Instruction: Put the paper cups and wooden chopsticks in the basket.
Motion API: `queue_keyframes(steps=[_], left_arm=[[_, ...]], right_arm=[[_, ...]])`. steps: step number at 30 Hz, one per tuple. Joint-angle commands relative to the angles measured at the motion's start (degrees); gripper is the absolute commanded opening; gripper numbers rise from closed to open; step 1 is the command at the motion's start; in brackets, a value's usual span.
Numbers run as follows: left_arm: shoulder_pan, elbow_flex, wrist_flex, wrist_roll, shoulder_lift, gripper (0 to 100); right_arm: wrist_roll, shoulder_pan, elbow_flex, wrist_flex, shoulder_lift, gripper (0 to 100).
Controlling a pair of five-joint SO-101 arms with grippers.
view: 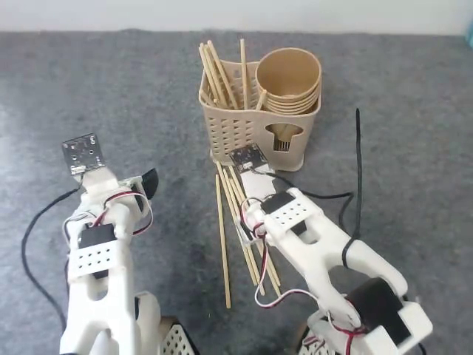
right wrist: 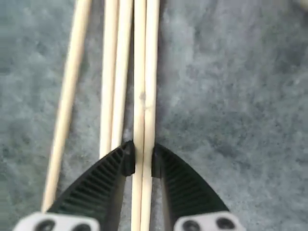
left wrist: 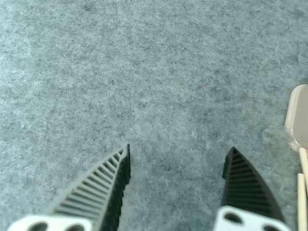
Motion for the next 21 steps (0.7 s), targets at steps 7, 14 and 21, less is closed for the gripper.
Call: queue_keyframes(steps=[7,14,21], left_arm=[[-0.44,-0.57,-1.32,-0.79,-1.41,29],[-0.44,-0.57,-1.32,-0.79,-1.41,29],[-0.44,-0.57,-1.32,-0.79,-1.41,29]], right_arm=[[5.71,-2.42,-3.87,1.01,2.07,12.1],[6.86,-3.82,-6.51,1.19,7.52,5.3],[6.77,-3.74,-6.77,2.86,7.34,0.2]])
